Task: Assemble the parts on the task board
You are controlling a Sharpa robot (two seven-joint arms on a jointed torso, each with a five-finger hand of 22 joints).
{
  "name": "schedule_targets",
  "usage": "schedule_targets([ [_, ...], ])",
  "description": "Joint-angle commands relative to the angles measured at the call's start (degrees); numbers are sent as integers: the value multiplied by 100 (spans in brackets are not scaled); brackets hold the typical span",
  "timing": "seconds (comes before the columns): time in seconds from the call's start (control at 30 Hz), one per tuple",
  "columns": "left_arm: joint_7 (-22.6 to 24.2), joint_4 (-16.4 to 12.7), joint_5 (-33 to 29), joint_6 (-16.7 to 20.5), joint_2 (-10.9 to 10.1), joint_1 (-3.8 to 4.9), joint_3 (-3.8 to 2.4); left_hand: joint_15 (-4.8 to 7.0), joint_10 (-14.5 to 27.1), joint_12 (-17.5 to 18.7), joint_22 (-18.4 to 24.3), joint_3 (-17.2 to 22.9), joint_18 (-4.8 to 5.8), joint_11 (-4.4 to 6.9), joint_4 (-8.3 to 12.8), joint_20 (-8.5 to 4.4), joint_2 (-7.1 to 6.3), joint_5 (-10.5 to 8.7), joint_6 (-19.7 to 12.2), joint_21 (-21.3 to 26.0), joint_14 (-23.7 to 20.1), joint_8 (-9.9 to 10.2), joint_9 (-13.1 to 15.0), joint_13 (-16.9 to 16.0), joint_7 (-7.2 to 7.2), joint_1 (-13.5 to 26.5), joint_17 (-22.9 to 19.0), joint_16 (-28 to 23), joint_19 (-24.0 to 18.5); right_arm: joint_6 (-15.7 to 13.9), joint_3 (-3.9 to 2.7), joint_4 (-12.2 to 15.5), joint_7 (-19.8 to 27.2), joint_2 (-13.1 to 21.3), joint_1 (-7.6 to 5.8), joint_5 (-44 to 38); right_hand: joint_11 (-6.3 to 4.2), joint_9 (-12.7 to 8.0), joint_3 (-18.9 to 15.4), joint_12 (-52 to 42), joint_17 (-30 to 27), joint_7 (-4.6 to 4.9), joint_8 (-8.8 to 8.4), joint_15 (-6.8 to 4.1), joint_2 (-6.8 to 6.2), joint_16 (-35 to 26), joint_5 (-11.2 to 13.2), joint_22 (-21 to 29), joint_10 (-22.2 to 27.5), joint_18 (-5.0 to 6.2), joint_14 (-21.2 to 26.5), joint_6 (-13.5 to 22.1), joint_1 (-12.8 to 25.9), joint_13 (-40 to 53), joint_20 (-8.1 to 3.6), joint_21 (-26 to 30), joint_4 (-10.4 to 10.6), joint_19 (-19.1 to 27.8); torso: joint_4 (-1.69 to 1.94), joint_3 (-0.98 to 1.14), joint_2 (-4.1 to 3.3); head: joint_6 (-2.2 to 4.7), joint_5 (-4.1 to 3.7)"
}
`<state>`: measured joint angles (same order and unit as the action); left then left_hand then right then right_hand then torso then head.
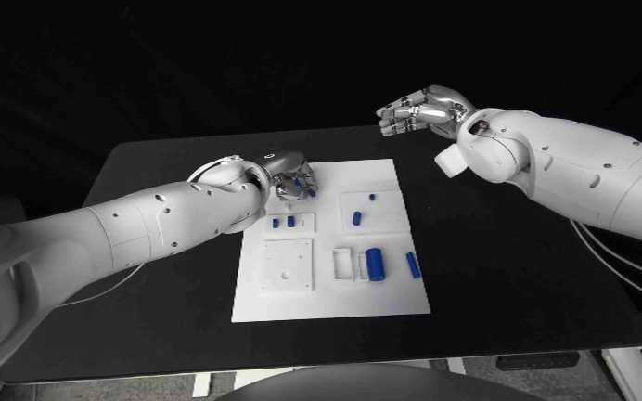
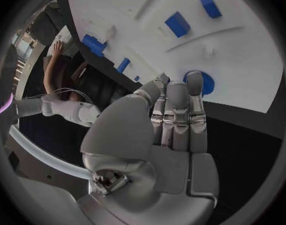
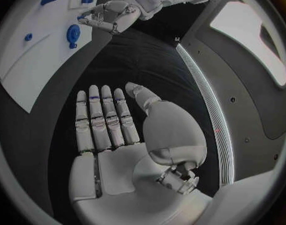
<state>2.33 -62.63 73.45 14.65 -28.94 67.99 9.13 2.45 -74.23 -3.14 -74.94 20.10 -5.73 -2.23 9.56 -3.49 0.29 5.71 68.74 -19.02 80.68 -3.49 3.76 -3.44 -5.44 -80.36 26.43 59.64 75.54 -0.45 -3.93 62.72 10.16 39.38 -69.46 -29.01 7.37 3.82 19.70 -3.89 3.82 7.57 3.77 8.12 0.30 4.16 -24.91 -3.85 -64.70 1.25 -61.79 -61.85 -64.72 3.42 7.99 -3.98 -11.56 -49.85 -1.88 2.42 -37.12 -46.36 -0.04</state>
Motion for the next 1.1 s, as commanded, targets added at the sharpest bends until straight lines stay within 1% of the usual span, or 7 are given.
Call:
schedule_targets([
  [0.03,-28,-80,-255,-449,-91,33,-30,24,38,-19,-97,14,-77,-19,-13,-23,-1,0,-22,-33,6,-12,6,4,-11,78,6,-39,-30,77,-6,-10,13,-3,1,9,-21,0,10,32,-8,-6,-17,9,-13,-29,-21,4,-26,19,42,-7,45,-8,5,3,-15,45,8,5,1,-10,23],
  [0.13,-64,-113,-292,-572,-163,61,-42,23,41,-18,-97,8,-76,-20,-18,-22,-2,-5,-24,-33,4,-12,6,5,-12,81,8,-40,-33,81,-6,-13,12,-3,1,9,-21,0,10,32,-8,-6,-17,9,-13,-29,-21,4,-26,19,42,-7,45,-8,5,3,-15,45,11,6,1,-7,36],
  [0.23,-107,-157,-327,-706,-268,100,-51,22,57,-18,-95,-7,-74,-23,-28,-21,0,-18,-37,-32,0,-10,5,5,-14,84,10,-42,-38,85,-6,-14,11,1,1,9,-19,0,2,32,-8,-6,-16,9,-13,-29,-22,4,-24,18,45,-6,50,-8,6,4,-15,47,28,3,1,-8,29],
  [0.4,-190,-240,-363,-918,-433,178,-56,20,60,-19,-92,-24,-73,-23,-37,-19,3,-20,-40,-28,-5,-12,6,4,-14,77,12,-46,-44,89,-6,-17,11,7,2,9,-19,0,2,32,-8,-6,-16,9,-13,-29,-22,4,-24,18,45,-6,50,-8,6,4,-15,47,18,-3,1,-12,60],
  [0.63,-303,-259,-344,-1167,-597,305,-56,18,60,-18,-90,-42,-75,-23,-51,-17,11,-29,-38,-26,-4,-13,6,4,-14,57,15,-48,-44,94,-6,-16,9,13,3,9,-19,0,2,32,-8,-6,-16,9,-13,-29,-22,4,-24,18,45,-6,50,-8,6,4,-15,47,11,4,0,-9,83],
  [0.77,-339,-212,-298,-1315,-626,334,-55,20,52,-19,-90,-54,-74,-21,-63,-16,16,-40,-33,-23,-10,-12,6,4,-14,46,15,-57,-48,93,-6,-19,9,13,4,9,-19,0,2,32,-8,-6,-16,9,-13,-29,-22,4,-24,18,45,-6,50,-8,6,4,-15,47,0,-2,-5,-14,103],
  [1.1,-423,-146,-226,-1675,-602,347,-52,19,54,-19,-90,-63,-73,-22,-75,-16,21,-52,-33,-22,-13,-14,7,4,-14,38,16,-58,-51,92,-6,-17,8,8,4,9,-19,0,2,32,-8,-6,-16,9,-13,-29,-22,4,-24,18,45,-6,50,-8,6,4,-15,47,-5,5,-5,-21,108],
])
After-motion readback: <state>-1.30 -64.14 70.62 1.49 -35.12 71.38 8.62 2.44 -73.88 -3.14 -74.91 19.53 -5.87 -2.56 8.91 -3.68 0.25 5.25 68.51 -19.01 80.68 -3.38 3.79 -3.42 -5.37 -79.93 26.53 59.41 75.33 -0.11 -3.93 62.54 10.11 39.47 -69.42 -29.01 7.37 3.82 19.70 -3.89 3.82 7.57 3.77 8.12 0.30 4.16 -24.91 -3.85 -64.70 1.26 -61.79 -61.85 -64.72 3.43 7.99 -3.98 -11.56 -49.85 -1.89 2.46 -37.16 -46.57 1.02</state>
